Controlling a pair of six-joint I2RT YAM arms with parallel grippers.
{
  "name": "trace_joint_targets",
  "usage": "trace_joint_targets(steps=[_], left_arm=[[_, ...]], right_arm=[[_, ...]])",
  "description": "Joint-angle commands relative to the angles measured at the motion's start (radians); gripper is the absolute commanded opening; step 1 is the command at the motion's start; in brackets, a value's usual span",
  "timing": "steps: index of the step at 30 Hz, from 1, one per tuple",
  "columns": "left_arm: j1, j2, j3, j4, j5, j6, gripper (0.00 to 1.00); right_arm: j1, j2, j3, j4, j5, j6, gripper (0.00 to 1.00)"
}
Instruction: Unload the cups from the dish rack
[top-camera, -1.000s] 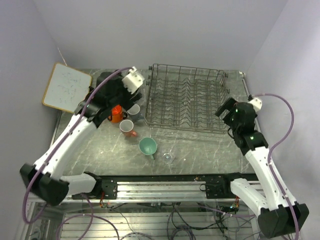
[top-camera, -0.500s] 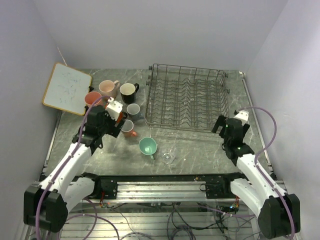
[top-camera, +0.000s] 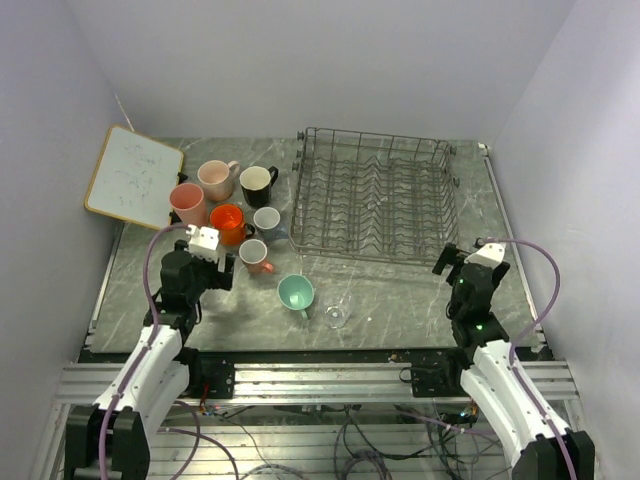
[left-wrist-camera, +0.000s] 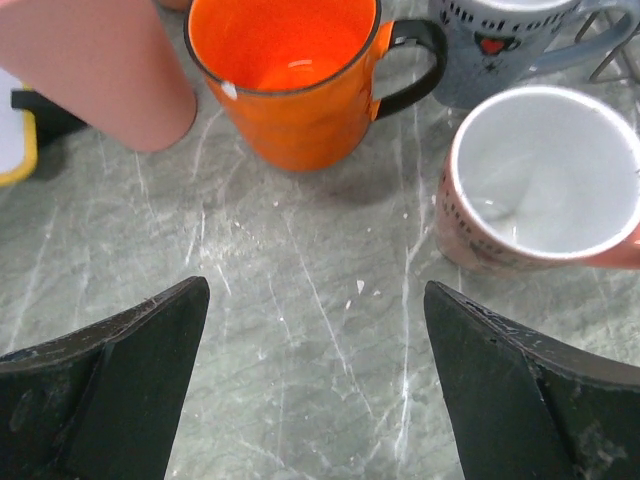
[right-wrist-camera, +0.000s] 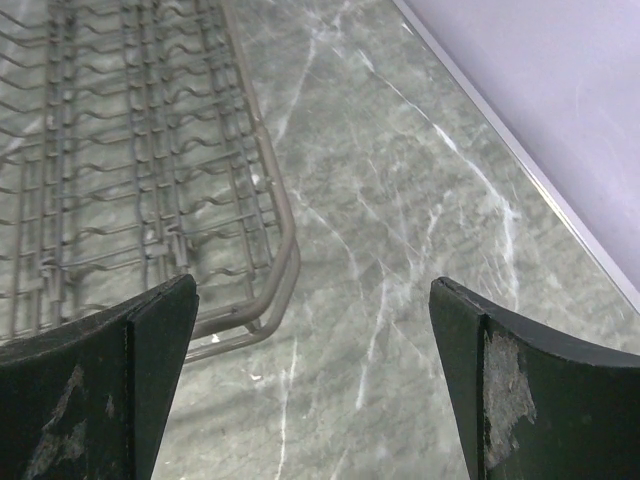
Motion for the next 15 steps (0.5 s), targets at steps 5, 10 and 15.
trace_joint_targets(steps=[5, 10, 15], left_arm=[[0.055, -0.102, -0.101, 0.161, 0.017, -0.063, 0.97], [0.063, -0.267, -0.186, 0.163, -0.073, -0.107, 0.91], [0.063, -0.366, -0.212, 0.123, -0.070, -0.106, 0.90]], right_arm=[[-0.004, 0.033, -0.098, 0.137, 0.084, -0.016, 1.00], [-0.004, 0.062, -0.124, 0.167, 0.159, 0.030, 1.00], [0.002, 0.033, -0.171, 0.239, 0.061, -0.032, 1.00]])
